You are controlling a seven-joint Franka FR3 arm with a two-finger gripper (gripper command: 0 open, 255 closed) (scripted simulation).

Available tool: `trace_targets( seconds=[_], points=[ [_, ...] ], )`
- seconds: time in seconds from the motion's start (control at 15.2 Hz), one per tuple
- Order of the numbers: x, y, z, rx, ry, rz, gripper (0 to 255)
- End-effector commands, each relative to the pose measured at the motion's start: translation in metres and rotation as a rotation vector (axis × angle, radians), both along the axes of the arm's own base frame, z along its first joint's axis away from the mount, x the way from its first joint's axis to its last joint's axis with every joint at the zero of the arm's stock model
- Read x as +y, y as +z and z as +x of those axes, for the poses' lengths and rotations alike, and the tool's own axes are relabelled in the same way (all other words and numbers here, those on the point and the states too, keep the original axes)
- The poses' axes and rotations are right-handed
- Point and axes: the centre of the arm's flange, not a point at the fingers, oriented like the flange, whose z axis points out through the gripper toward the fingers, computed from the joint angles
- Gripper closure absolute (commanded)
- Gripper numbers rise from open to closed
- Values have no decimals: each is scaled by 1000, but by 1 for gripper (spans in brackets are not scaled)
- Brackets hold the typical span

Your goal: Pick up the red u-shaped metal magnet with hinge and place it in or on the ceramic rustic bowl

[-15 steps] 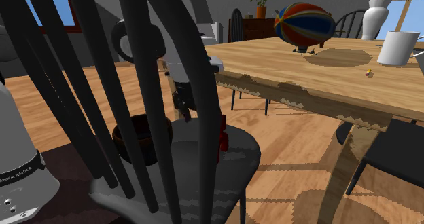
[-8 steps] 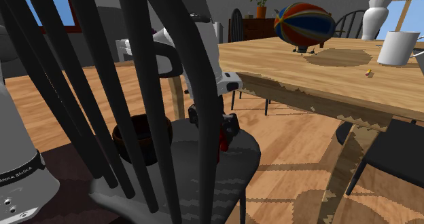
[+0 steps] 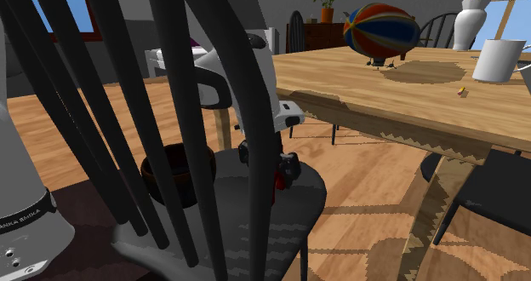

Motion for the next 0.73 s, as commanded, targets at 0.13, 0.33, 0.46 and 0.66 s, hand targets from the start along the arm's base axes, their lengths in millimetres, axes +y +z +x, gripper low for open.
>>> trace_targets(
  seconds=[0.13,0.33,0.46,0.66],
  points=[
    [0,0,0,0,0,0,0],
    [0,0,0,0,0,0,255],
    [0,0,0,0,0,0,255],
    [0,0,0,0,0,0,255]
  ],
)
